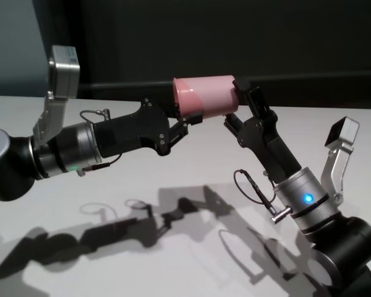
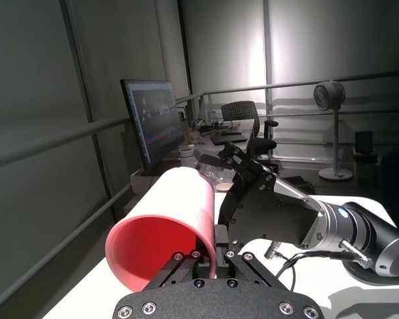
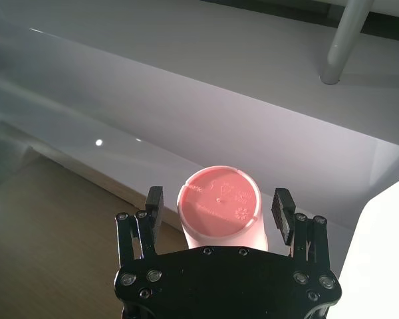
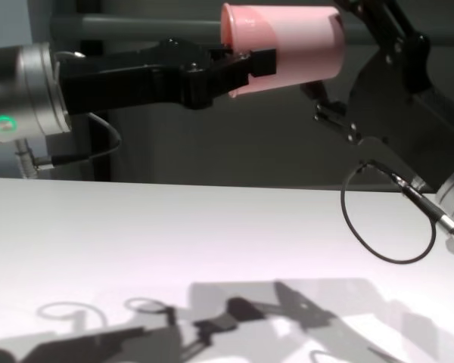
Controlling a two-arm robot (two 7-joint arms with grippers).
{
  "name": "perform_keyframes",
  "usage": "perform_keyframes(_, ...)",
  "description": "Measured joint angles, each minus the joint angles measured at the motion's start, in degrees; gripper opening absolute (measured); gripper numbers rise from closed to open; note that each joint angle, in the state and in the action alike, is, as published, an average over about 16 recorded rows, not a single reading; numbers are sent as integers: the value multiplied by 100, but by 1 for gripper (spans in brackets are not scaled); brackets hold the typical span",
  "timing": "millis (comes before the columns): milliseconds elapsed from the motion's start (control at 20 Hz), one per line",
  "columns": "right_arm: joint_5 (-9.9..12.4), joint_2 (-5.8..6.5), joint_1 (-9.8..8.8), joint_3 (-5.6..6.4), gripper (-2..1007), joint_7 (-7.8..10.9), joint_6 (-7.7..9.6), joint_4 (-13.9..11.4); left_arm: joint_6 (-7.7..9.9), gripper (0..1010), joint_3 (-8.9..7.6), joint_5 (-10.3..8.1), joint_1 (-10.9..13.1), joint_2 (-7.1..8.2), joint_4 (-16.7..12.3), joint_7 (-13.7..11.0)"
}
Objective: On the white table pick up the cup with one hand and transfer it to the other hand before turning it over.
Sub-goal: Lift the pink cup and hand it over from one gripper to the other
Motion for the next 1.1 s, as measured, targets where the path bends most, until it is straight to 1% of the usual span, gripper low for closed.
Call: perform_keyframes(1100,-15,89,235,-396,1002,35,-406,148,0,51,0,0,0,0,0,0)
